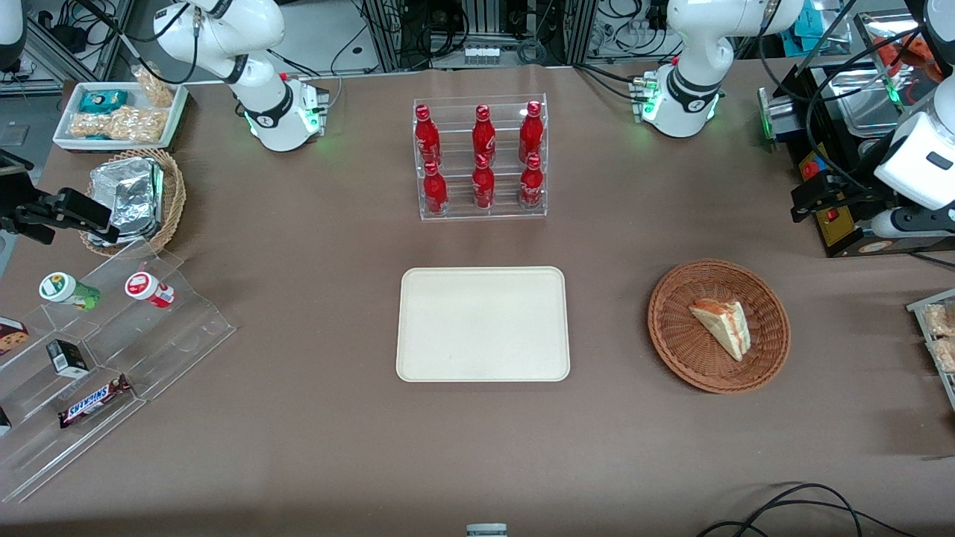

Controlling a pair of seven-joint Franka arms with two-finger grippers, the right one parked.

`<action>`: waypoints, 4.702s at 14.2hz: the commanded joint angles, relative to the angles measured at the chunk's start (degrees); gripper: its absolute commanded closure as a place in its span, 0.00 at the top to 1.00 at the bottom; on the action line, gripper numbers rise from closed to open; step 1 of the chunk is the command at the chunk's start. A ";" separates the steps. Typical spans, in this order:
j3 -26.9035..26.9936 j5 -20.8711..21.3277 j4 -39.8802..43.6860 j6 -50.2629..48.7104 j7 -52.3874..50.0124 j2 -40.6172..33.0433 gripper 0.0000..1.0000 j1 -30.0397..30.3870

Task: Place sandwich from basket to tray
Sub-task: 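Move the left gripper toward the wicker basket above the sandwich, then lower the left gripper and close it on the wrapped sandwich, then lift the sandwich and carry it with the left gripper over the tray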

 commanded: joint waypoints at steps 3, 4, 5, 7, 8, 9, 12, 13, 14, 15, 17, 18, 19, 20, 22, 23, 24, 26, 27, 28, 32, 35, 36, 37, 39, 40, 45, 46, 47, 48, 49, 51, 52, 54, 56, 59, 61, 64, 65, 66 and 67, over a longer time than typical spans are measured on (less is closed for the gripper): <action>-0.03 -0.49 0.64 -0.57 0.06 0.62 1.00 -0.23; -0.03 -0.49 0.55 -0.66 0.06 0.62 1.00 -0.15; -0.03 -0.49 0.63 -1.01 -0.03 0.71 1.00 -0.23; -0.03 -0.41 0.46 -1.45 -0.03 0.71 1.00 -0.23; -0.03 -0.41 0.37 -1.89 -0.03 0.71 1.00 -0.23; -0.03 -0.32 0.11 -2.50 0.49 0.89 1.00 -0.23; -0.03 -0.14 -1.38 -2.60 -0.11 3.25 1.00 -0.41; -0.03 -0.14 -1.56 -2.68 -0.29 5.26 1.00 -0.32; -0.03 0.03 -1.74 -2.51 -0.29 7.37 1.00 -0.32; -0.03 0.12 -1.74 -2.07 -0.29 10.18 1.00 -0.32; 0.05 0.73 -3.48 2.38 -0.38 14.49 1.00 -0.32; 0.05 1.26 -5.50 6.68 -0.38 15.64 1.00 -0.32; 0.05 1.44 -7.87 10.46 -0.38 15.83 1.00 -0.32; 0.14 1.44 -10.24 14.68 -0.56 15.83 1.00 -0.23; 0.14 1.53 -13.68 21.19 -6.23 16.00 1.00 -0.32; 0.14 2.40 -14.39 23.48 -11.75 16.88 1.00 -0.32; 0.14 3.19 -14.39 24.38 -16.42 17.58 1.00 -0.32; 0.14 3.46 -15.00 26.14 -28.45 18.81 1.00 -0.32; 0.23 3.55 -15.70 27.62 -34.60 19.08 1.00 -0.32; 0.23 3.72 -16.76 28.77 -39.71 19.17 1.00 -0.32; 0.23 8.47 -20.28 37.46 -55.64 22.06 1.00 -0.23; 0.14 7.69 -20.28 39.94 -60.05 24.70 1.00 0.03; 0.14 7.42 -20.37 39.94 -61.37 25.14 0.92 0.12; 0.14 7.33 -20.37 39.94 -63.99 25.41 0.60 0.03; 0.05 7.33 -20.02 39.33 -65.07 25.15 0.11 -0.15; 0.05 7.24 -19.50 39.15 -65.24 24.97 0.04 -0.06; -2.56 6.98 -9.42 22.69 -64.81 23.48 0.02 -0.15; -4.15 6.89 -5.56 18.45 -64.81 24.00 0.02 -0.23; -6.17 6.45 -3.17 16.23 -64.81 24.70 0.02 -0.32; -8.80 6.28 -2.36 16.13 -64.81 24.88 0.04 -0.23; -11.26 6.27 -2.27 16.30 -64.46 25.06 0.05 -0.32; -17.84 6.54 -1.48 18.30 -62.09 27.68 0.05 -0.41; -20.57 7.06 -0.08 21.71 -61.73 29.70 0.06 -1.11; -21.13 9.34 3.08 26.65 -60.51 33.91 0.07 -6.18; -21.13 12.32 9.39 27.99 -57.80 39.09 0.10 -10.14; -21.13 15.50 15.30 28.60 -52.42 44.47 0.11 -14.81; -21.13 16.29 18.82 29.66 -50.41 47.81 0.11 -18.67; -21.04 16.56 21.37 32.12 -47.05 50.98 0.10 -22.46; -21.04 16.56 21.55 32.12 -47.23 51.42 0.10 -23.43; -20.95 16.56 21.47 32.03 -47.32 51.43 0.11 -24.31; -20.95 16.56 21.47 32.03 -47.49 51.60 0.11 -24.75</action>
